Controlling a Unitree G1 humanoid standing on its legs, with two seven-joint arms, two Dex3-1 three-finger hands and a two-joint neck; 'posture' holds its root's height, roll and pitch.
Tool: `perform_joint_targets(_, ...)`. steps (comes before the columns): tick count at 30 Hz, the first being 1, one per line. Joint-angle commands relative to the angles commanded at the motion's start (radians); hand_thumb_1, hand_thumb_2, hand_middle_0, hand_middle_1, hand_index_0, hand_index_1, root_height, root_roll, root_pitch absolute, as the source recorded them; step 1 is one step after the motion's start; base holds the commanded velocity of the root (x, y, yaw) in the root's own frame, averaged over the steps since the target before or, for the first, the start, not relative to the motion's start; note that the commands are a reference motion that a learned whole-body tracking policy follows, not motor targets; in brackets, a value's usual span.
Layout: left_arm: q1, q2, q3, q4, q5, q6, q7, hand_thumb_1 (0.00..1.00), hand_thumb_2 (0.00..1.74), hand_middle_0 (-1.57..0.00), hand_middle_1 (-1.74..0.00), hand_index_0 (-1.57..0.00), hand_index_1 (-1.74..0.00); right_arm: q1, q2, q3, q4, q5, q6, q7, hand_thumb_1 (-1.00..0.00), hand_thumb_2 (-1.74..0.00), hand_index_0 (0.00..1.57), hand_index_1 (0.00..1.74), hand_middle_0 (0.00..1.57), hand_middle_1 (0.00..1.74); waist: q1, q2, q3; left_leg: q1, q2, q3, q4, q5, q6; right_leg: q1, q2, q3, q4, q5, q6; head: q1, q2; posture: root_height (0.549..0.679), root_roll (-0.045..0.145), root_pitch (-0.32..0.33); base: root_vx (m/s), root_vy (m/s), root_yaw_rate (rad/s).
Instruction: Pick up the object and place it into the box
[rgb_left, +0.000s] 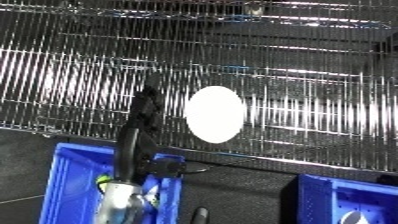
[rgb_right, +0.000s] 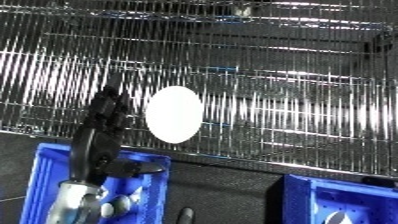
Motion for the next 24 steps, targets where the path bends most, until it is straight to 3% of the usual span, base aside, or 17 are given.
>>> perform_joint_targets(15, -0.089, -0.033, -0.028, 0.086, -0.015, 0.017, -0.029, 0.00, 0.00, 0.00, 0.00, 0.00, 0.00, 0.004, 0.007, 0.029, -0.041, 0.010, -0.001, -0.026, 0.00, 0.00, 0.00, 0.00, 0.00, 0.00, -0.043, -0.015, 0.000, -0.027, 0.011, 0.009, 0.020, -0.014, -0.0033, -0.033, 0.0097, 0.015, 0.004, 0.003, 0.0046, -0.024, 0.026, 0.649, -0.001, 0.158, 0.009, 0.006, -0.047)
perform_joint_targets(24, -0.132, -0.050, -0.030, 0.128, -0.031, 0.018, -0.028, 0.45, 0.78, -0.71, -0.78, -0.71, -0.78, 0.005, 0.013, 0.039, -0.049, 0.003, -0.007, -0.036, 0.00, 0.00, 0.00, 0.00, 0.00, 0.00, -0.060, -0.014, 0.000, -0.029, 0.013, 0.016, 0.027, -0.020, -0.0045, -0.039, 0.0108, 0.023, 0.005, 0.002, 0.0061, -0.043, 0.032, 0.649, 0.001, 0.161, 0.006, 0.008, -0.034)
